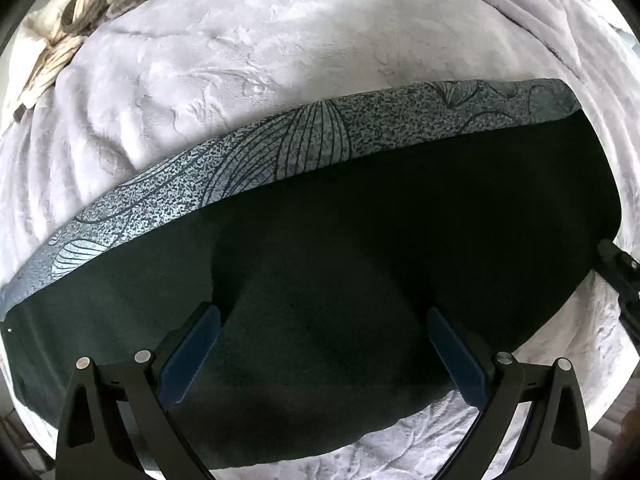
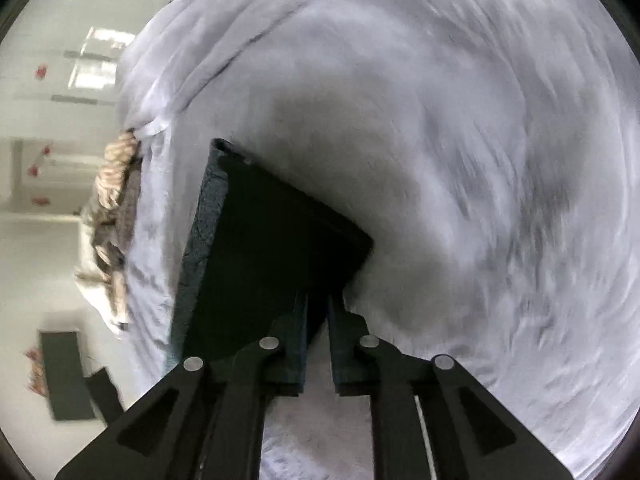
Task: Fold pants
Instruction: 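Lift the folded edge with the right gripper and fold it over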
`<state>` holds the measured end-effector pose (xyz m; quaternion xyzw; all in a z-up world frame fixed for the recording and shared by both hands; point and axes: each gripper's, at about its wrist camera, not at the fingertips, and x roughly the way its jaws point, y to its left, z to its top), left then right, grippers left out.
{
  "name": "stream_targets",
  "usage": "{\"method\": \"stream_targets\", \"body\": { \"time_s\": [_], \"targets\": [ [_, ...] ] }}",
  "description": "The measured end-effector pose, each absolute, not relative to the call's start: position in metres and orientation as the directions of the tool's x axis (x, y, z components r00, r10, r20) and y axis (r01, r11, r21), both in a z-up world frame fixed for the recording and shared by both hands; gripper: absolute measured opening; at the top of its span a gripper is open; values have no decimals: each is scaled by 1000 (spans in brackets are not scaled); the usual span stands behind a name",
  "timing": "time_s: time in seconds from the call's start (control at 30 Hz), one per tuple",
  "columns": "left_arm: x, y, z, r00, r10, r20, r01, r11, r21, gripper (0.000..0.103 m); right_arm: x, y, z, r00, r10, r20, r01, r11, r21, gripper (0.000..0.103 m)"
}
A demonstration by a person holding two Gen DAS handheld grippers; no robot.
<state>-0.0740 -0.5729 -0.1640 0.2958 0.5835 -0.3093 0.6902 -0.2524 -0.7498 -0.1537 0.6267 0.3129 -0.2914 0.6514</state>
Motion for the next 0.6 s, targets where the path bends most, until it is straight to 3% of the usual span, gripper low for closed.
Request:
{"method": "stream_targets", "body": {
  "time_s": [0.07, 0.6],
  "targets": [
    [-76, -571, -164, 128, -85, -988, 774, 632, 45, 103, -256, -743, -155, 649, 30, -760, 759, 48, 649, 41],
    [-84, -564, -163, 140, -86, -986, 777, 627, 56, 103, -238, -747, -180, 681, 64, -729, 725, 83, 684, 43]
  ]
}}
